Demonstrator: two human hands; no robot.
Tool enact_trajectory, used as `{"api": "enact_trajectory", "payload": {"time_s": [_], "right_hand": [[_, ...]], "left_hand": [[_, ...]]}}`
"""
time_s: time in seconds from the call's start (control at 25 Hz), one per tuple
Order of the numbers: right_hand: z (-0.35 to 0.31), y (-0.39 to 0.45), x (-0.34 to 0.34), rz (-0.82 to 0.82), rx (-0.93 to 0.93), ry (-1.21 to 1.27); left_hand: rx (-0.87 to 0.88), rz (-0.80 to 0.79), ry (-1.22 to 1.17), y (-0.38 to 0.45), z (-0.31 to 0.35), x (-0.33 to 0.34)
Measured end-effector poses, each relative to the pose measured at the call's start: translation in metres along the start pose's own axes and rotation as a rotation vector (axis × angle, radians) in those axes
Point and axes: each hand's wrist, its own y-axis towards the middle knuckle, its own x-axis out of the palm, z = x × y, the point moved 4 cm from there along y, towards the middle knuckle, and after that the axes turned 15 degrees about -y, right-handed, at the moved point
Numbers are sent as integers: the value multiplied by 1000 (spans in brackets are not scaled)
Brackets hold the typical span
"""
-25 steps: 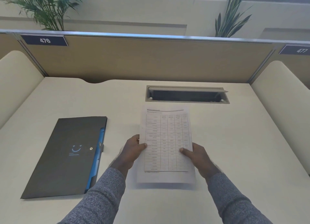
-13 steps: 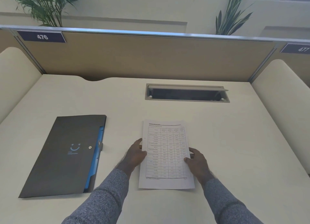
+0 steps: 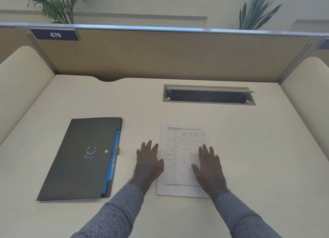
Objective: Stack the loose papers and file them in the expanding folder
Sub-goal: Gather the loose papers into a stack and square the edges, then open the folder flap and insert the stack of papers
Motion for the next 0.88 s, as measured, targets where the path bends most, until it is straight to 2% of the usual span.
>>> {"api": "enact_trajectory", "payload": {"time_s": [0.08, 0.24, 0.44, 0.64, 0.88], "right_hand": [[-14, 5, -1, 41, -41, -46], [-48, 15, -4, 28, -106, 3], [-107, 26, -9, 38, -216, 36], [-175, 33, -18, -26, -348, 172], [-246, 38, -33, -78, -381, 309]], "left_hand": [[52, 45, 25, -1, -6, -13], [136, 240, 57, -3, -16, -54], [64, 375, 114, -6, -59, -94], [-105, 348, 62, -14, -112, -107], [-264, 172, 32, -22, -153, -103]]}}
